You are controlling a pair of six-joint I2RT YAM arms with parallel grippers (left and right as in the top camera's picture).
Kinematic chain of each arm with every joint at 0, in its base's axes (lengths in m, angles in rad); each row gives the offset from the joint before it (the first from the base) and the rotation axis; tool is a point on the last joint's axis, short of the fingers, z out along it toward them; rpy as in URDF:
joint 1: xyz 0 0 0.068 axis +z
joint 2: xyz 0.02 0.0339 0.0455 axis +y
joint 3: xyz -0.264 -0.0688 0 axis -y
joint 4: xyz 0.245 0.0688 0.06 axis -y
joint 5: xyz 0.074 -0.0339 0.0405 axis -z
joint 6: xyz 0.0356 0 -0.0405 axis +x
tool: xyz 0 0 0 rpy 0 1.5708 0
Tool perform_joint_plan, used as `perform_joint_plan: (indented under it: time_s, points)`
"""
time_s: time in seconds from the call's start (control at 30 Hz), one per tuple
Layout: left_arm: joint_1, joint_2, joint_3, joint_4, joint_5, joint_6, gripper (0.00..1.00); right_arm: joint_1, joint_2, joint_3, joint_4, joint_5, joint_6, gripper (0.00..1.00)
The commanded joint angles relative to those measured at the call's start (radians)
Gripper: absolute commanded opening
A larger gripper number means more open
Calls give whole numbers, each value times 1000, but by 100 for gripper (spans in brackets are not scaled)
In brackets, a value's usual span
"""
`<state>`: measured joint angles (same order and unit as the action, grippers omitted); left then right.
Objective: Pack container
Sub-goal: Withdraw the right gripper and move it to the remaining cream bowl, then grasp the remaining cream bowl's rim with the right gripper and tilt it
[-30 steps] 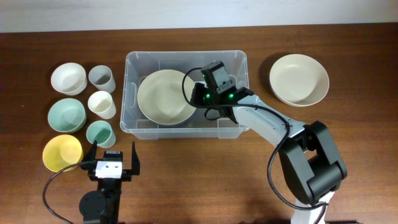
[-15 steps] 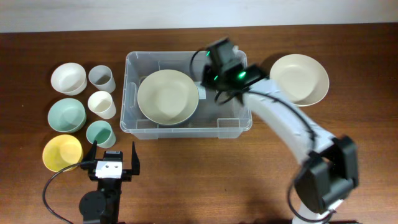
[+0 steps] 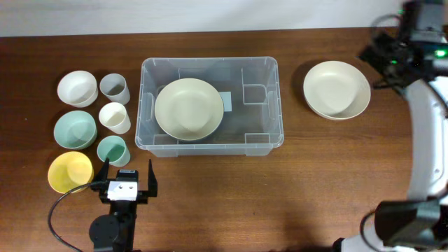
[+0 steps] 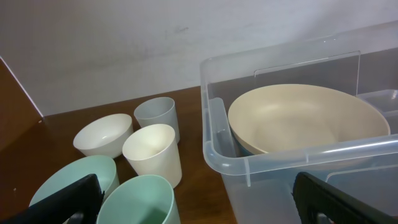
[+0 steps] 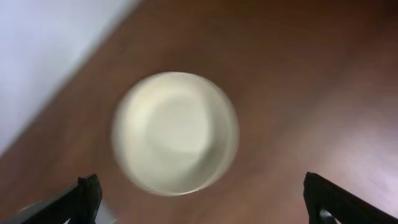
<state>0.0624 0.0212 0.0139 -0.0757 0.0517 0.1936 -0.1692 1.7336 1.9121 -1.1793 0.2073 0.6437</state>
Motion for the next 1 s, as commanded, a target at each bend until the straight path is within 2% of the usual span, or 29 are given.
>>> perform_joint_plan:
  time_s: [0.0,0.1,0.23,0.43,0.97]
  points:
    - [4,-10,-5,-4,-4,-9,100,-111,66,-97,-10,-143,18,99]
    - [4,-10,-5,-4,-4,-9,100,-158,94,-185,29,-203,18,99]
    - [4,-10,-5,-4,-4,-9,100,-183,113,-368,220,-356,-38,99]
    - [4,-10,-5,-4,-4,-9,100,-159,118,-547,437,-425,-38,99]
    - [4,-10,-5,-4,-4,-9,100,-133,224,-589,549,-418,3,99]
